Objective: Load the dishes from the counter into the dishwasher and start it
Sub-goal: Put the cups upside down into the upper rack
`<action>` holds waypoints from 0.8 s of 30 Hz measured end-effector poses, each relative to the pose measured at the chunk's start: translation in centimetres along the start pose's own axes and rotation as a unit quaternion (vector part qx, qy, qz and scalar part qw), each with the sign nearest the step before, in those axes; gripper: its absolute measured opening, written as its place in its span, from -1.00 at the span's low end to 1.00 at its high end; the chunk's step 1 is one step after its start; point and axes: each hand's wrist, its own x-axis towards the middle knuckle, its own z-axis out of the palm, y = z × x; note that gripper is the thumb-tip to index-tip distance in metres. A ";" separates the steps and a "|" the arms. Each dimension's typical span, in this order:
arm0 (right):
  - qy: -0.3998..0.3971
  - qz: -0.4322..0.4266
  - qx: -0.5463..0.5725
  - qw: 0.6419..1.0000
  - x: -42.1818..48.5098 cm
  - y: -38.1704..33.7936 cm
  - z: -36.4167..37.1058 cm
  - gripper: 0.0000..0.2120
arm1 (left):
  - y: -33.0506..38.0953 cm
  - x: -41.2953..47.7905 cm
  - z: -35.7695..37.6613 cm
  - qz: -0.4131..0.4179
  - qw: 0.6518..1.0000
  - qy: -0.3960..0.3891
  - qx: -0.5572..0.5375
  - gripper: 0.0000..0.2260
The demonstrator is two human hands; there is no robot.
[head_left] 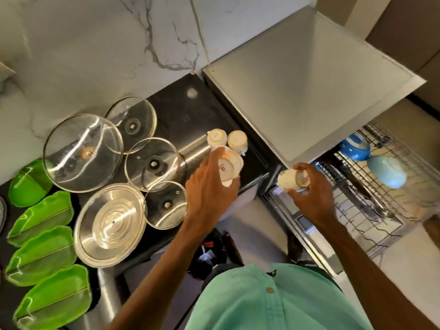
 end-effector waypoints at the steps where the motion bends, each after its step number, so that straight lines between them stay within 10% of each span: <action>1: 0.005 0.004 -0.001 1.000 -0.5 1.3 -1.1 -0.37 | 1.6 -0.9 1.0 0.012 1.000 -0.019 -0.015 -0.42; 24: -0.009 0.080 -0.030 0.996 2.6 24.8 -12.8 -0.36 | 20.8 -2.0 27.1 0.031 0.958 -0.283 0.039 -0.33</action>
